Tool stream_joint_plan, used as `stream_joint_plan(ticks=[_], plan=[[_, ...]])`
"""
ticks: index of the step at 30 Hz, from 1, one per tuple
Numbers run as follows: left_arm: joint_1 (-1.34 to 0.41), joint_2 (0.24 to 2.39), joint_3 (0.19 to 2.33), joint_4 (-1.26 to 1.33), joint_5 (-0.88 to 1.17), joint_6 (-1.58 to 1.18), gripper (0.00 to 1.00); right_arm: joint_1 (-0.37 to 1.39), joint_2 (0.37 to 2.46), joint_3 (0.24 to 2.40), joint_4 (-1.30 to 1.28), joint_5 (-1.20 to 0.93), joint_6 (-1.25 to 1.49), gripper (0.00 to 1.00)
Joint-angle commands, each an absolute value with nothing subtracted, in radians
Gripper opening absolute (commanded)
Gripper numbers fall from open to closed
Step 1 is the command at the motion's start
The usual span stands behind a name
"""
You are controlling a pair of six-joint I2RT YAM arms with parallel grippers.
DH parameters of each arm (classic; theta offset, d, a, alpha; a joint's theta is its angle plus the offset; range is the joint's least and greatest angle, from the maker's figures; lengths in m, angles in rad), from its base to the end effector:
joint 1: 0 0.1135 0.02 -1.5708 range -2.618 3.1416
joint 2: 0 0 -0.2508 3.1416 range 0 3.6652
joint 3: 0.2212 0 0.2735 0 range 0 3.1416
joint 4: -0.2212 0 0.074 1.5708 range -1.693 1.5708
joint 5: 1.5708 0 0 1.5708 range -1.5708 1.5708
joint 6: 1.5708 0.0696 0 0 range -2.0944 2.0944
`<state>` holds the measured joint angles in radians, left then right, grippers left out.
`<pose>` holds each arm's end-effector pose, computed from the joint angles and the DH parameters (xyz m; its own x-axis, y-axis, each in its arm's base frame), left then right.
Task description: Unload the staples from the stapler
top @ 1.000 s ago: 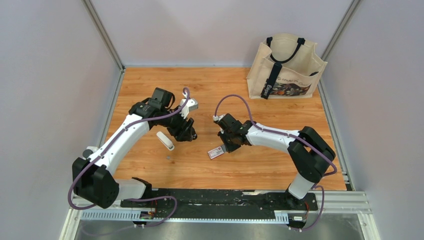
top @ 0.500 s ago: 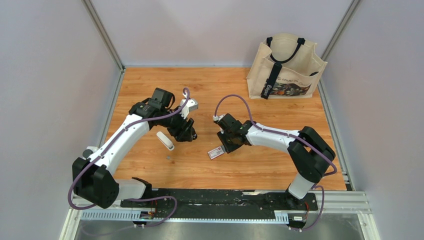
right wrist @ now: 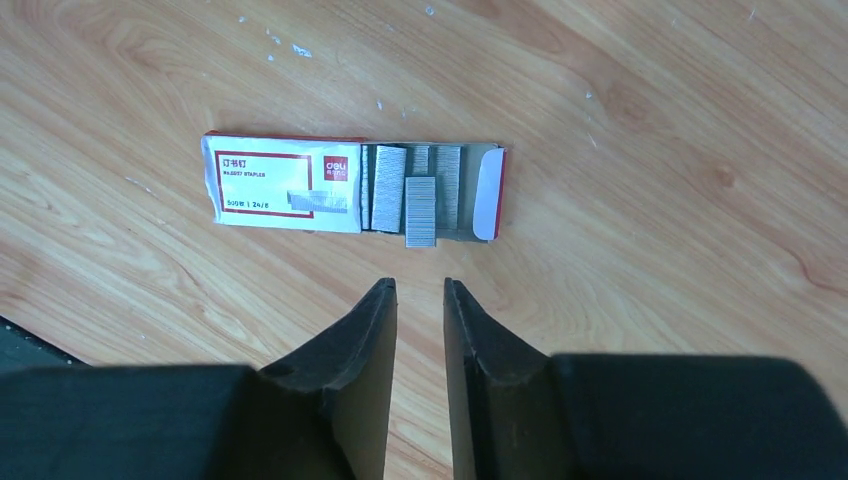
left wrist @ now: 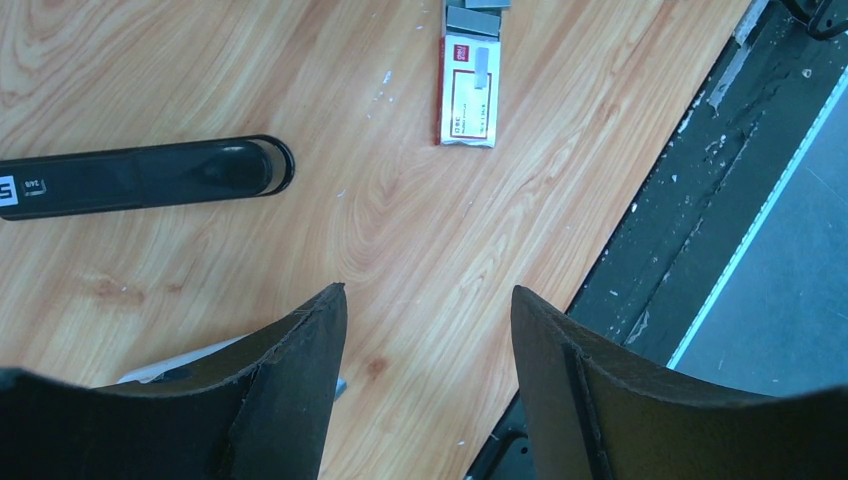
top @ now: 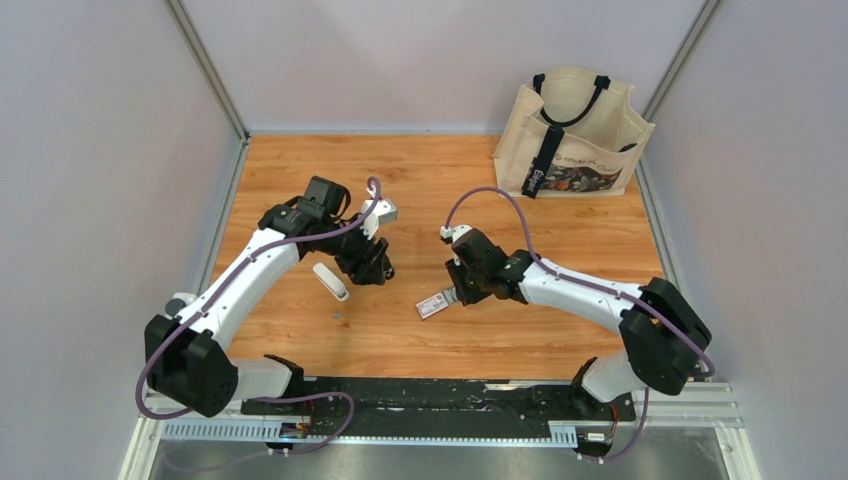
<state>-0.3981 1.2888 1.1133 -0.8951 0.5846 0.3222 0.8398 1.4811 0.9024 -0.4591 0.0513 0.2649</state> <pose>0.2494 -0.1466 0.2510 -0.5876 0.5336 -0.6083 0.7942 0.5241 -0.3075 0.2207 0.2408 0.1440 -0.7451 -0.4392 -0.5020 -0.5503 0.8301 0.0904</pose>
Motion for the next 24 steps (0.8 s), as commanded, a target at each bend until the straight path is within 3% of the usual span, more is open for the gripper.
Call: stream_joint_plan(ticks=[1, 7, 16, 24], plan=[[-0.4, 1.272, 1.126, -0.891, 0.609, 0.354, 0.69, 0.836, 1.446, 0.871, -0.406, 0.063, 0.298, 0.22], [-0.411, 1.302, 1.146, -0.879, 0.597, 0.354, 0.69, 0.836, 1.5, 0.887, -0.431, 0.032, 0.301, 0.1], [-0.448, 1.454, 1.25, -0.851, 0.557, 0.356, 0.68, 0.836, 1.56, 0.92, -0.44, 0.015, 0.287, 0.07], [-0.462, 1.496, 1.218, -0.793, 0.551, 0.336, 0.68, 0.831, 1.575, 0.934, -0.442, 0.015, 0.276, 0.07]])
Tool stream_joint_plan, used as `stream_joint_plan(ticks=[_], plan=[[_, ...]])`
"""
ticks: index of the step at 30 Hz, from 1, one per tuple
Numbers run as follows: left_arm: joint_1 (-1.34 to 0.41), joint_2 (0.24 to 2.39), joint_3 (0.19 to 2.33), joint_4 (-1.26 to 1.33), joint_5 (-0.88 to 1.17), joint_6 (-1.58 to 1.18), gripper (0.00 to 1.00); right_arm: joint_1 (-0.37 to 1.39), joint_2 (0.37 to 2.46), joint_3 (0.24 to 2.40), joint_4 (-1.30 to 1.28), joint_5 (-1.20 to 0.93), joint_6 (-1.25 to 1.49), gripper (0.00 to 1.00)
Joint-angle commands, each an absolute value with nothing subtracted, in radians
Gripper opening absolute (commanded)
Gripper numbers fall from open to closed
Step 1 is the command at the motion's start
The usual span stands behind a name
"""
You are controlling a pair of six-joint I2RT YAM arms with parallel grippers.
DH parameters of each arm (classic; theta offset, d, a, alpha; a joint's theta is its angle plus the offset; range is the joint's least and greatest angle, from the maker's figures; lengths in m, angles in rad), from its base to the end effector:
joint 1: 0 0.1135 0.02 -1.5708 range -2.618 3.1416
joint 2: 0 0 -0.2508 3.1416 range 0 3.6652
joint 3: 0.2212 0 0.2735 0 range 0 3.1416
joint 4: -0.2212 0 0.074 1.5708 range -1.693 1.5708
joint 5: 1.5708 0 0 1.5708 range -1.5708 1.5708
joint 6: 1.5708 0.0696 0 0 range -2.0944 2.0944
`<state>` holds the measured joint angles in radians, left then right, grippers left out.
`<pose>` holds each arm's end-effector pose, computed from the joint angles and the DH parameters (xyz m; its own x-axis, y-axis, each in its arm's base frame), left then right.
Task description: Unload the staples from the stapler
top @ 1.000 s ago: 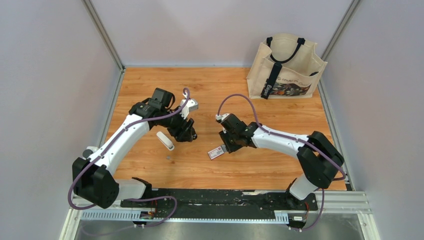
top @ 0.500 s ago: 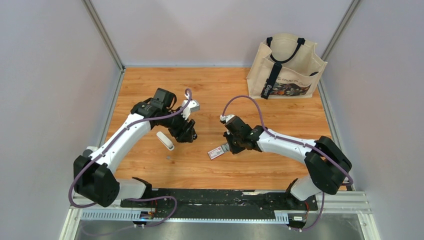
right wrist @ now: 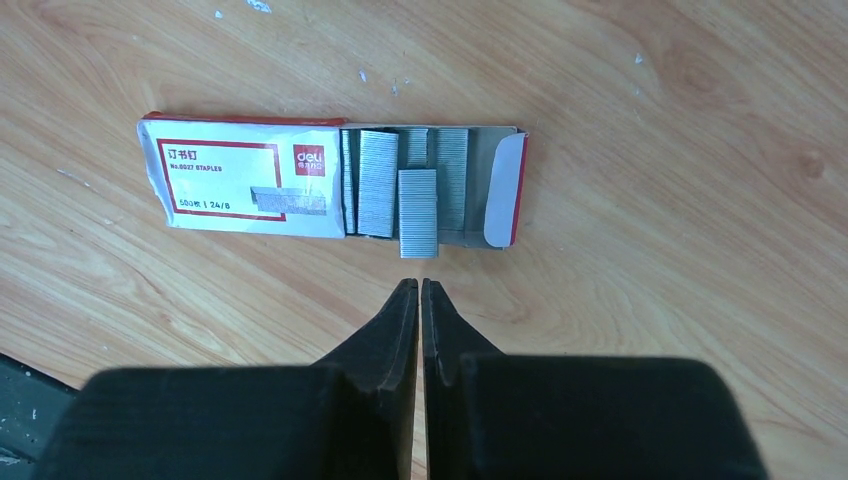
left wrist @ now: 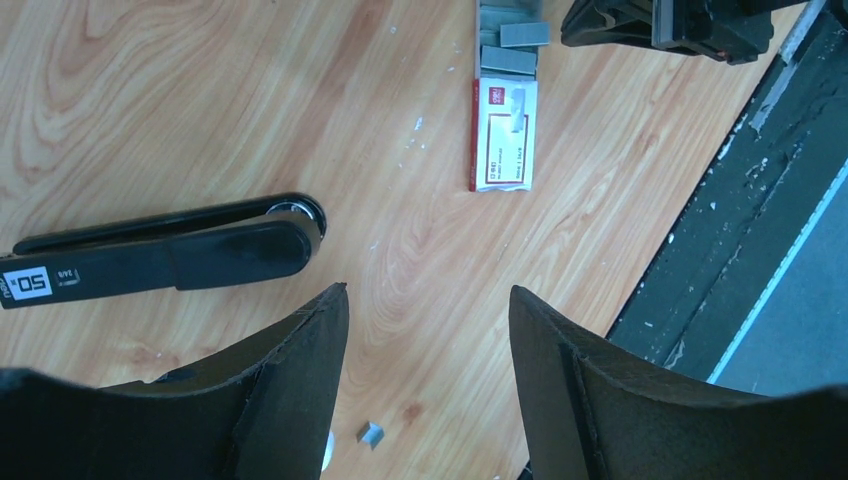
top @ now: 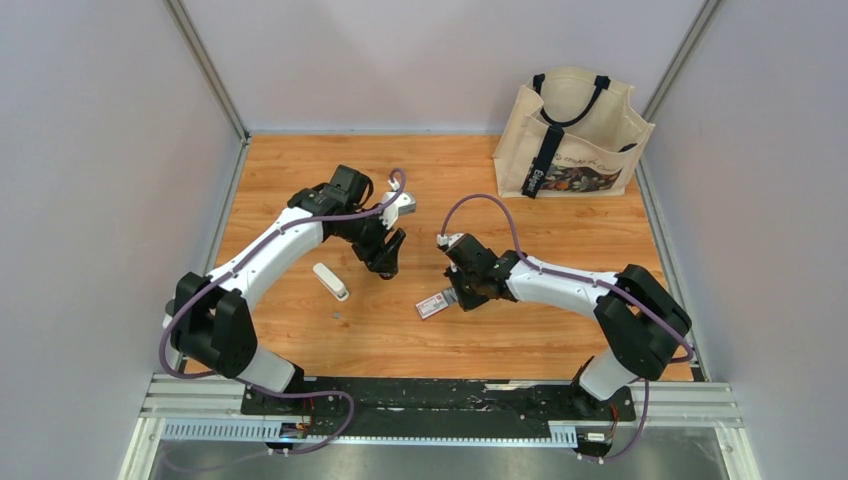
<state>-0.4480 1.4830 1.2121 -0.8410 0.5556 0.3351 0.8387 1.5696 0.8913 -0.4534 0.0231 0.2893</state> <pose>0.2817 -0.1761 0.2304 -0.5728 0.5853 -0.5738 0.8122 0.4998 -0.3009 0.2192 0.2415 0.1136 -0.7901 -0.4525 -0.4134 -0.5338 0.8395 0.1012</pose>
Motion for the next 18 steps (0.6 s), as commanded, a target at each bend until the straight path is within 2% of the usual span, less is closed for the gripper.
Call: stream_joint_plan(ticks=[1, 18], plan=[[-0.465, 1.506, 1.215, -0.784, 0.546, 0.334, 0.68, 0.831, 1.575, 0.936, -0.44, 0.015, 0.275, 0.07], [-0.466, 1.535, 1.144, -0.73, 0.522, 0.339, 0.68, 0.827, 1.62, 0.983, -0.456, -0.015, 0.256, 0.03]])
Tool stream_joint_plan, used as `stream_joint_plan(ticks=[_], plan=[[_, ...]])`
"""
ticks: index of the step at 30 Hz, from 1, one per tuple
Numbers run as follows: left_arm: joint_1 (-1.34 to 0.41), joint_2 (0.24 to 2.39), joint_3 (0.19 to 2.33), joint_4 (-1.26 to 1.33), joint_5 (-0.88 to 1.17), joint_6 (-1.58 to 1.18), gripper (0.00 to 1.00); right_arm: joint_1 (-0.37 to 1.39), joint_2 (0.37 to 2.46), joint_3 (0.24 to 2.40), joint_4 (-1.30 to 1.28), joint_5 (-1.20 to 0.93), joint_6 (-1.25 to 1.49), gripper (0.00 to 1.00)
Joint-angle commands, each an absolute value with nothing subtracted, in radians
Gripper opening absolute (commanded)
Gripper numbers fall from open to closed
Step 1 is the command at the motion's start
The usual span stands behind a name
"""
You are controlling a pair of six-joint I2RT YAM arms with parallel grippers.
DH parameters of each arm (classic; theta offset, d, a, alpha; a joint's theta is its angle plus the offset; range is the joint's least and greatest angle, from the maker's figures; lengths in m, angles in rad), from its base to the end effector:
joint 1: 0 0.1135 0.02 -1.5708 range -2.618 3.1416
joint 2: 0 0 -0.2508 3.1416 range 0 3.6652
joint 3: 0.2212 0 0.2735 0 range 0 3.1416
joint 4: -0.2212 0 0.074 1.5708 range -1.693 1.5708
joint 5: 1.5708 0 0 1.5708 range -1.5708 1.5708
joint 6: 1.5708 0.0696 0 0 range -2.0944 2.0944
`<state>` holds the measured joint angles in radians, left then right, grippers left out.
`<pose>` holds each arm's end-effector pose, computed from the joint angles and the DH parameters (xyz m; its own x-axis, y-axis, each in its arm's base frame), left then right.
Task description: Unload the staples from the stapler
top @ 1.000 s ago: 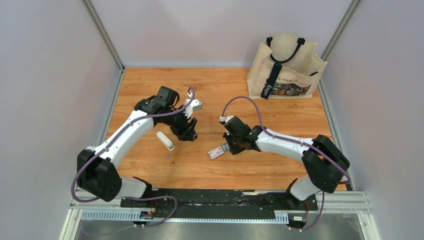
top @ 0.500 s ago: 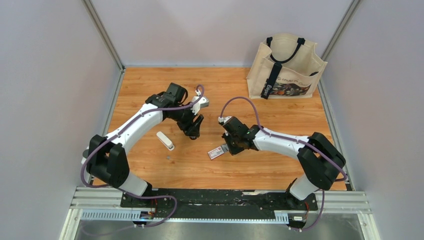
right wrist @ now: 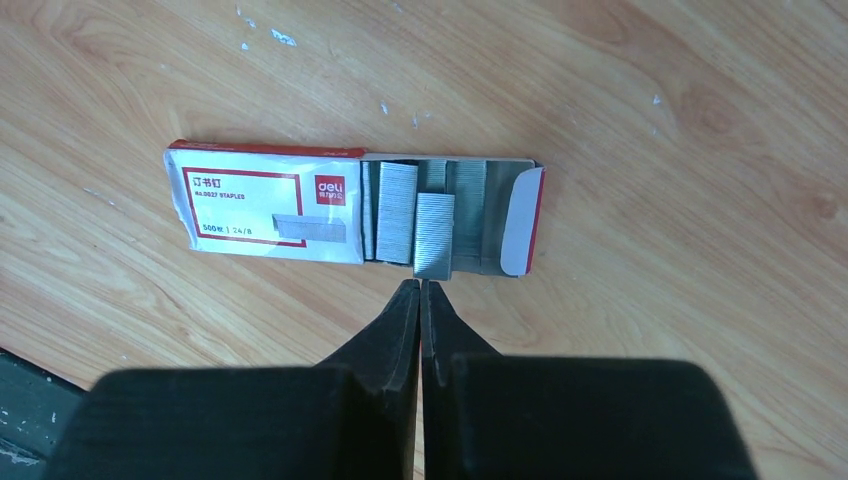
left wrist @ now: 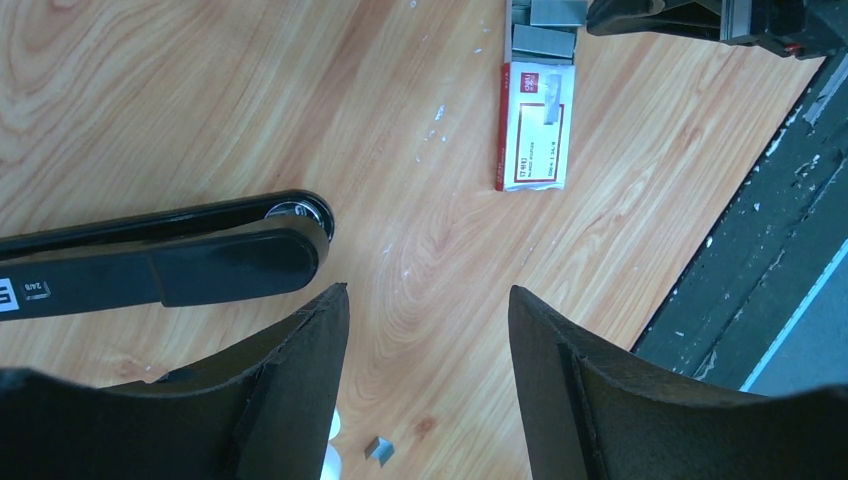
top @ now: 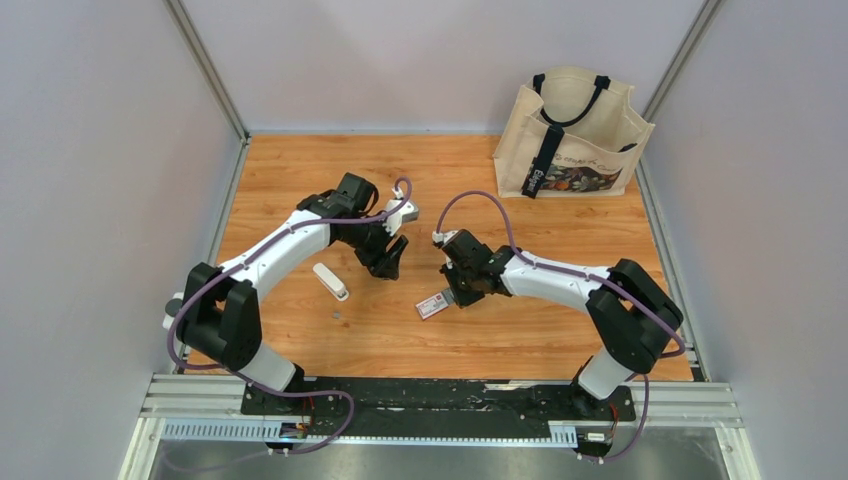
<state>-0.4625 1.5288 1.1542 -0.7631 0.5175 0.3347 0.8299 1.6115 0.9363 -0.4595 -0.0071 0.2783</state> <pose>0.2855 -0.1808 0.2002 -0.5788 0.6076 -0.5439 0.8086 0.5141 -0.2863 0.2269 0.2487 0.1140 -0.7915 -0.4582 -0.4044 -0.5433 0.8306 0.1222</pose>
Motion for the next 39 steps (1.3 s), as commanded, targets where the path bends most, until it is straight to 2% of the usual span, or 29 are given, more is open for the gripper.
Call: stream_joint_plan(ticks=[1, 39], plan=[[-0.466, 1.54, 1.143, -0.73, 0.522, 0.339, 0.68, 0.827, 1.617, 0.983, -0.453, -0.011, 0.256, 0.03], [-0.474, 1.497, 1.098, -0.733, 0.54, 0.344, 0.68, 0.799, 1.628, 1.022, -0.426, -0.037, 0.252, 0.03]])
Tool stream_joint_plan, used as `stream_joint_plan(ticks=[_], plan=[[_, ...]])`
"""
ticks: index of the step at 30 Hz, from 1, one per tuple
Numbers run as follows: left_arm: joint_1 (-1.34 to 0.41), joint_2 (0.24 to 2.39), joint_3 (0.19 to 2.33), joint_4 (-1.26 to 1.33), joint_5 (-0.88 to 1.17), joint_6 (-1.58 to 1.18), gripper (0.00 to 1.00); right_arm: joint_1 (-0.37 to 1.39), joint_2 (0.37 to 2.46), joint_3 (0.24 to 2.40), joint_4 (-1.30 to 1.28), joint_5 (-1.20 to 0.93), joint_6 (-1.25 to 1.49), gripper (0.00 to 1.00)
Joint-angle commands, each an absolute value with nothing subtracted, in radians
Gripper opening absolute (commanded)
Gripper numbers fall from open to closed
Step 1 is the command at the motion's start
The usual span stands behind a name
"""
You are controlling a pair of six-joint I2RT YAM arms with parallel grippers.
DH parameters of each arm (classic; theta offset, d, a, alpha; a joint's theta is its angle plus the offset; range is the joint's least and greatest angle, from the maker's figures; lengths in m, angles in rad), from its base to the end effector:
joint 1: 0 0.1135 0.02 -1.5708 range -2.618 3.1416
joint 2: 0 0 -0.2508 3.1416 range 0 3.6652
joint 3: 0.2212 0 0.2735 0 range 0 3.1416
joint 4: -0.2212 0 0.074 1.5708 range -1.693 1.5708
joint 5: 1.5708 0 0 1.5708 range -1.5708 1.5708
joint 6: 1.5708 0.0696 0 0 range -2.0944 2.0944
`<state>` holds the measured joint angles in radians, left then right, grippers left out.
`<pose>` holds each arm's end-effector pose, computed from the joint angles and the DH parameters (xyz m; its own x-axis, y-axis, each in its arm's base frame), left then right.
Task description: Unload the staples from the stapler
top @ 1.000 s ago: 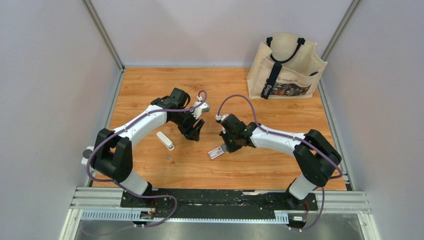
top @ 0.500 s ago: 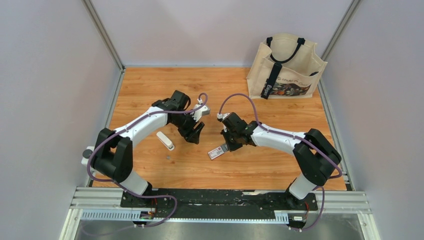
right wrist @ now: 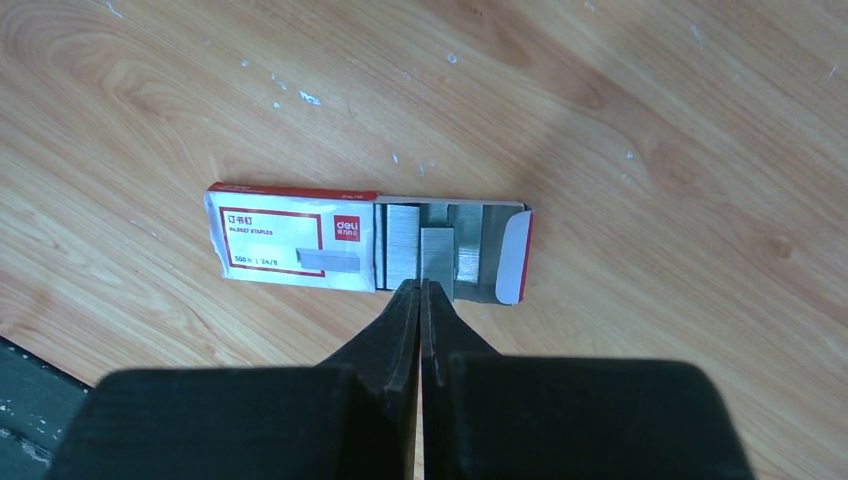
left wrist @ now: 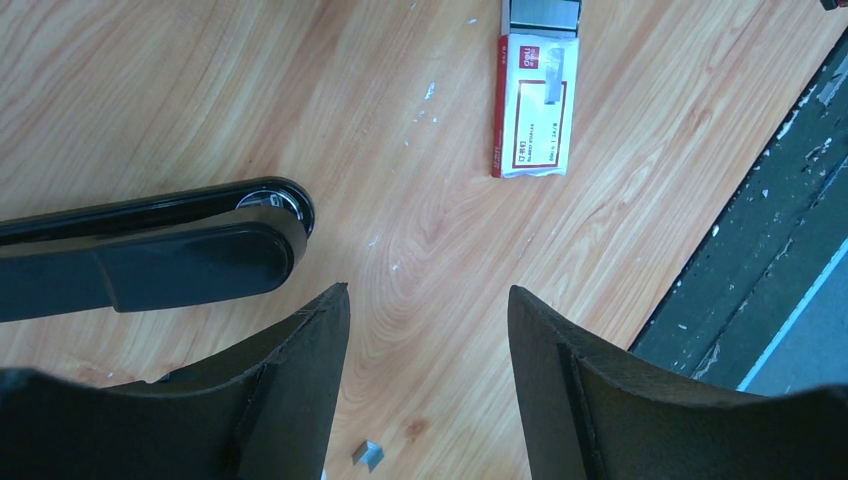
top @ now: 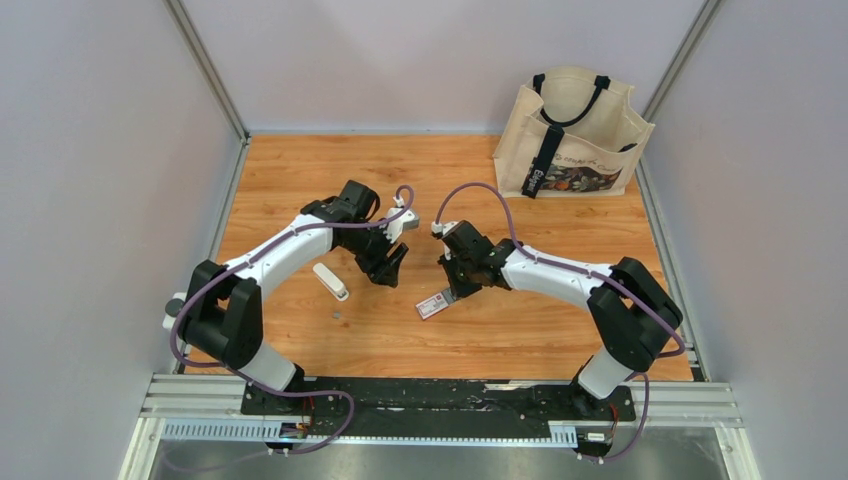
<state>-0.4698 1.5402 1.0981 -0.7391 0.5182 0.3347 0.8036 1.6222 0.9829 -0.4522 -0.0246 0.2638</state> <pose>0.2789 -0.1802 0.1799 -0.5948 0.6220 -0.5093 0.8008 0.5136 -0.3080 0.2410 0.2524 0.1255 -0.7843 -0.4378 -0.4395 -0.5417 0.8286 0.1413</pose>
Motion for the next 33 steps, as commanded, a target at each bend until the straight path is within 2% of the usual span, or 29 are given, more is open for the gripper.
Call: stream_joint_plan(ticks=[1, 11, 17, 22, 33], plan=[[-0.474, 1.497, 1.098, -0.735, 0.538, 0.344, 0.68, 0.799, 1.628, 1.022, -0.425, -0.035, 0.252, 0.03], [-0.476, 1.502, 1.114, -0.73, 0.537, 0.344, 0.68, 0.799, 1.552, 0.939, -0.426, -0.041, 0.291, 0.02], [-0.511, 1.595, 1.203, -0.713, 0.486, 0.313, 0.66, 0.799, 1.516, 0.89, -0.413, -0.041, 0.313, 0.02], [-0.522, 1.643, 1.207, -0.677, 0.491, 0.287, 0.66, 0.799, 1.545, 0.911, -0.417, -0.048, 0.305, 0.01], [-0.522, 1.606, 1.144, -0.66, 0.489, 0.298, 0.66, 0.799, 1.608, 0.971, -0.429, -0.051, 0.278, 0.0]])
